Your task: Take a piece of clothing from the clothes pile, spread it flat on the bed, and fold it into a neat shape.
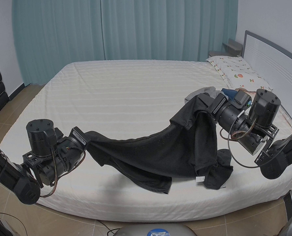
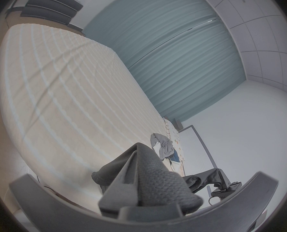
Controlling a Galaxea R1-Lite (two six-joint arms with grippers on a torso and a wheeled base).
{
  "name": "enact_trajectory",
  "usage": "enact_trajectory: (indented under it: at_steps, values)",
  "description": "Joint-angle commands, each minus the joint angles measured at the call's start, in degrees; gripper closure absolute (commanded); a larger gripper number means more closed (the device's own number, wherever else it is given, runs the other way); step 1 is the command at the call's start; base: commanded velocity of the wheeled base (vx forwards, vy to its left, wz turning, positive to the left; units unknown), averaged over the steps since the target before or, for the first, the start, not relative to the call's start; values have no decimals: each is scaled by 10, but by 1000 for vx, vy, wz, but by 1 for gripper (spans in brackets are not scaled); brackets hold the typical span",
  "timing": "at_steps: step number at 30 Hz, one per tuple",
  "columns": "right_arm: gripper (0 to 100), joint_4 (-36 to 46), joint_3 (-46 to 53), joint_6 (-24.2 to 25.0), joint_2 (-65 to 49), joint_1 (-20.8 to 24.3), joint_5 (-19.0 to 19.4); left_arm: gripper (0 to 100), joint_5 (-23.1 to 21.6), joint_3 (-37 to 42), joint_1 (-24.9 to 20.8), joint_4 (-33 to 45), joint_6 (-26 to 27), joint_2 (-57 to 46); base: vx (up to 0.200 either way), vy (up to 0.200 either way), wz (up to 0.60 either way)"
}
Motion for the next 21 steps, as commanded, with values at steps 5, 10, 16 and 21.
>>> enact_trajectory:
  at_steps: [5,10,16,21]
  values:
    - [100,7,-1,-5,-14,-5,1,100,0,-3,7,-2,4,0,0,200,0]
    - [100,14,9,-4,-14,-19,1,100,0,-2,6,-2,4,5,0,120,0]
    - [100,14,54,-4,-43,-29,7,100,-4,5,5,-1,11,6,0,0,0]
    - [100,14,86,-4,-65,-28,8,100,-5,7,-2,-1,11,5,0,0,0]
